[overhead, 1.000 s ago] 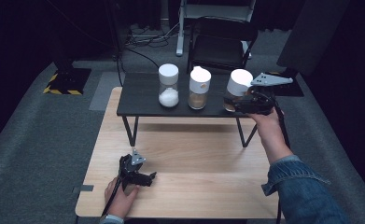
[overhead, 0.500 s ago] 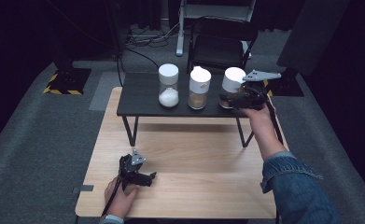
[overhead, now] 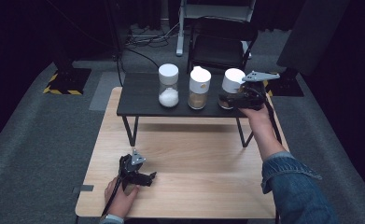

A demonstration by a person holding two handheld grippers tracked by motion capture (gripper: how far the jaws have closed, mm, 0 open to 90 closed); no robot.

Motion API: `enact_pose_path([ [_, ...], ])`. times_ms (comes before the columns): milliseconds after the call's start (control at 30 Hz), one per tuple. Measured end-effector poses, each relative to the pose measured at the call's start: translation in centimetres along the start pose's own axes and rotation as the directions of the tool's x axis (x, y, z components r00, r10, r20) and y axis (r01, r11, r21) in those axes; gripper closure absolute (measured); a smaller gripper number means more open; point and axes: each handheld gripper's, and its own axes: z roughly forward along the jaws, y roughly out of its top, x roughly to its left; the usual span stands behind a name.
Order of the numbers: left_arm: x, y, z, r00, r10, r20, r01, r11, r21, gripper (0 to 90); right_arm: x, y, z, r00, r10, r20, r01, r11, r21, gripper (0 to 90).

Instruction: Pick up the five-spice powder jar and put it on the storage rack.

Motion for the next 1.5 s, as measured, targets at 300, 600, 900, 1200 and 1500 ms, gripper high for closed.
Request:
enact_pose_path([
  [300,0.0,0.0,0.0,1.0,0.0,0.0,0.0,1.0,0.0,0.2,-0.7,-0.9,-0.8,0.9983,0.035,-0.047,-0.036,0.9985,-0.041,8.2],
  [600,0.0,0.0,0.0,1.0,0.0,0.0,0.0,1.0,0.0,0.2,-0.3,-1.7,-2.7,0.9993,0.007,-0.037,-0.009,0.9975,-0.07,4.8],
  [900,0.0,0.0,0.0,1.0,0.0,0.0,0.0,1.0,0.0,0.2,0.0,-3.0,-3.9,0.9983,-0.014,-0.056,0.01,0.9972,-0.075,4.4],
  [1200,0.0,0.0,0.0,1.0,0.0,0.0,0.0,1.0,0.0,0.2,0.2,-4.7,-5.0,0.9976,-0.027,-0.065,0.021,0.9959,-0.088,4.2],
  [1500,0.0,0.0,0.0,1.0,0.0,0.0,0.0,1.0,0.0,0.2,0.7,-6.5,-5.8,0.9952,-0.056,-0.08,0.05,0.9958,-0.077,3.8],
])
